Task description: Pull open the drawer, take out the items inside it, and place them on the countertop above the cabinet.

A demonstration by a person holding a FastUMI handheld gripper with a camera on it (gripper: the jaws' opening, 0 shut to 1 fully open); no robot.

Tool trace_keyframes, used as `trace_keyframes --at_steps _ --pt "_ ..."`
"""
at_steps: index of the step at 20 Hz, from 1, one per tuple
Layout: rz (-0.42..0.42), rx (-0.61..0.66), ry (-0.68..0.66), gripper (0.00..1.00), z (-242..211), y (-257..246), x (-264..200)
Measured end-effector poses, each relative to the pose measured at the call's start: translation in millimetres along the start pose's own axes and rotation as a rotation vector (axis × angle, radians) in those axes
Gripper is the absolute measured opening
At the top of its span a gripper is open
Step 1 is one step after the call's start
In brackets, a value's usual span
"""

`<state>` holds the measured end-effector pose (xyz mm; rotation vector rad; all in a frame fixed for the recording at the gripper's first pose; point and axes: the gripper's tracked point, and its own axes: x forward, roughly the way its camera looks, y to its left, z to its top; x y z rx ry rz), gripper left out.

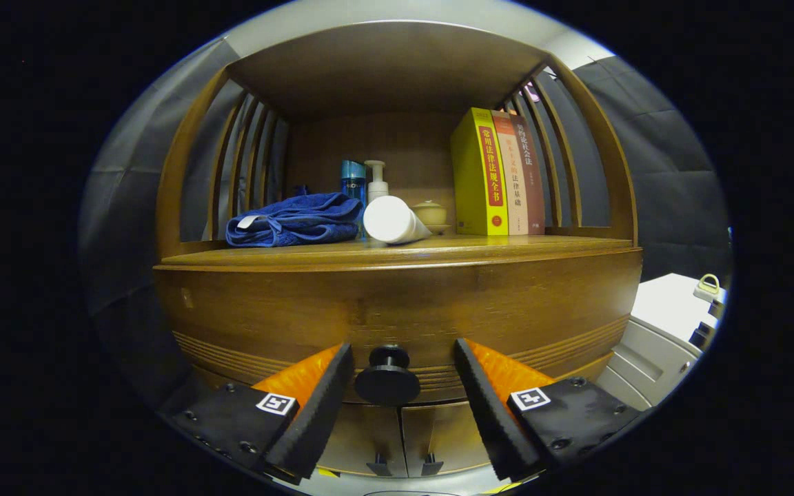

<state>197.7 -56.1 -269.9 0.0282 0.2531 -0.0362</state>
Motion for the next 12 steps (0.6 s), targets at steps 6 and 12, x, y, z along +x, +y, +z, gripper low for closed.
trace_keyframes --at_steps 6,12 --pt "0.003 0.032 -0.067 0.98 58 9 -69" --pt "0.012 0.035 -0.102 0.97 117 7 -158"
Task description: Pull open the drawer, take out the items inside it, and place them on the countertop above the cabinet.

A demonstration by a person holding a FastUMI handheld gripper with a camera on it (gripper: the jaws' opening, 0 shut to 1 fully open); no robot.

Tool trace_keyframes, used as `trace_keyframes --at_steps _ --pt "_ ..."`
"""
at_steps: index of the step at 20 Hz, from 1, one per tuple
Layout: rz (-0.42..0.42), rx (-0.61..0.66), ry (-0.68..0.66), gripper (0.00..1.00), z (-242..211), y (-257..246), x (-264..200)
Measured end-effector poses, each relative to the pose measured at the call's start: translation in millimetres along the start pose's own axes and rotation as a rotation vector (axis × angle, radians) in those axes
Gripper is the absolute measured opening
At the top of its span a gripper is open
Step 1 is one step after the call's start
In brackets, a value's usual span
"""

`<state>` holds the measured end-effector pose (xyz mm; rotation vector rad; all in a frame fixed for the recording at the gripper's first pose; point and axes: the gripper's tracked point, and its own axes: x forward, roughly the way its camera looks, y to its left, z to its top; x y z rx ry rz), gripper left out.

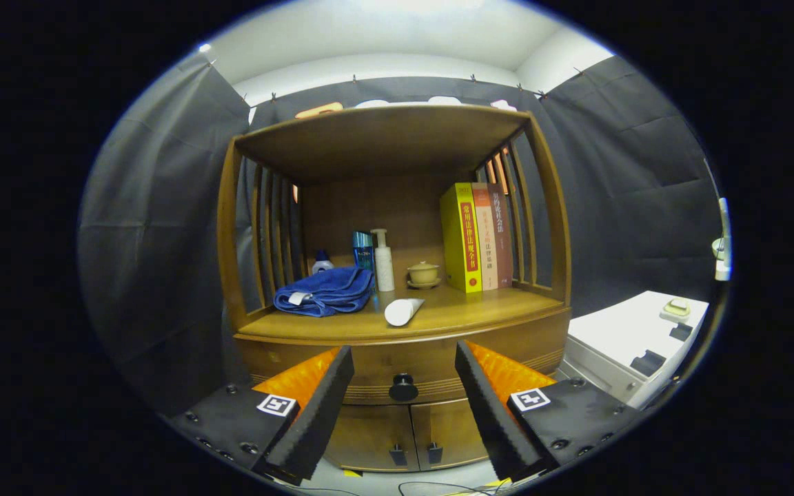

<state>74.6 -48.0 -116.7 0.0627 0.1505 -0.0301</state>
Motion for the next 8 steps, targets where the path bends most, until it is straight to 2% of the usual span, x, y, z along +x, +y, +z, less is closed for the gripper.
trace_keyframes --at_steps 4,8 --pt "0.004 -0.02 0.0 0.97 32 -2 -43" --pt "0.03 0.011 -0.062 0.97 75 7 -75"
